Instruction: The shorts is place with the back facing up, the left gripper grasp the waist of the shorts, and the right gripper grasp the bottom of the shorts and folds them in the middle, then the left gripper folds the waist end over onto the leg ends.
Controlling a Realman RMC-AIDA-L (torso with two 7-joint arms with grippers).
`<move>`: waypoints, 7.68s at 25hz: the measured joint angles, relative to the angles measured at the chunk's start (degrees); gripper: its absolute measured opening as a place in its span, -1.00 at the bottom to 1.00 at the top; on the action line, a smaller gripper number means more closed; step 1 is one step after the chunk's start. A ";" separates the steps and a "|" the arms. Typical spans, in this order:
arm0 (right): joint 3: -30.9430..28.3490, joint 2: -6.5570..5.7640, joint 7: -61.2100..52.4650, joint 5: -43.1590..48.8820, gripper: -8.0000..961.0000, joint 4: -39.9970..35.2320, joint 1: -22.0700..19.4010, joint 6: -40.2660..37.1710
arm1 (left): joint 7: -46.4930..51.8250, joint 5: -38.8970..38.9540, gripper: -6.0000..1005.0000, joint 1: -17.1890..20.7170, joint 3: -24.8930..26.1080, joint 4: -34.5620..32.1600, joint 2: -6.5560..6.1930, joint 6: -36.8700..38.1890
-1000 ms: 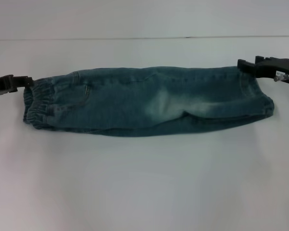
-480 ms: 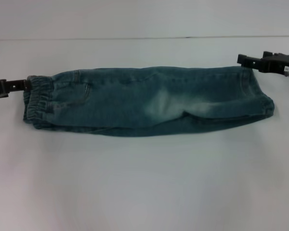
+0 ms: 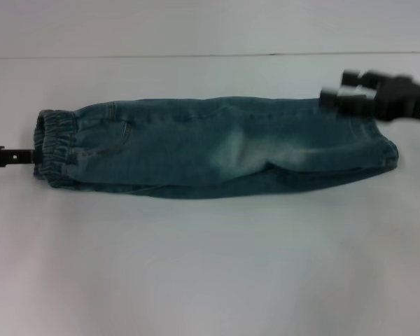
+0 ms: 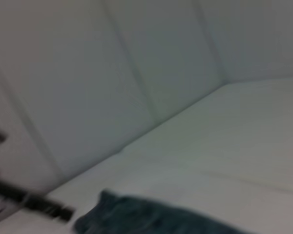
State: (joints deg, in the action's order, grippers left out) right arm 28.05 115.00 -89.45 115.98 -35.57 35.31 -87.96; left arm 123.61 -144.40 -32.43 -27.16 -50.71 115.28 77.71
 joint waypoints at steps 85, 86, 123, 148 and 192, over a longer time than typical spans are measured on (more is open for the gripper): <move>15.90 4.36 4.87 4.77 0.34 1.30 -0.24 0.79 | -2.96 -3.64 -0.79 -2.74 -15.64 -15.85 4.47 6.00; 15.77 4.36 4.95 4.57 0.26 1.31 -0.24 0.94 | -2.79 -3.64 -0.79 -2.97 -15.64 -16.41 4.51 6.66; -21.10 6.64 89.47 -20.40 -0.97 61.19 16.29 43.96 | 7.59 6.92 -0.80 -18.34 -15.69 -30.06 3.63 23.11; -47.55 5.45 76.13 -7.67 -0.94 49.45 -0.49 26.60 | 0.44 10.81 -0.74 -16.98 -20.28 -20.95 7.71 23.60; 7.26 2.58 -7.93 8.77 0.41 -20.53 -1.20 -21.17 | -12.44 24.87 0.84 10.28 -7.88 -12.78 6.18 24.79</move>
State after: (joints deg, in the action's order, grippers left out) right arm 35.30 117.58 -97.38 124.75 -56.10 34.11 -109.13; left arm 111.17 -119.52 -22.16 -35.05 -63.50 121.46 102.50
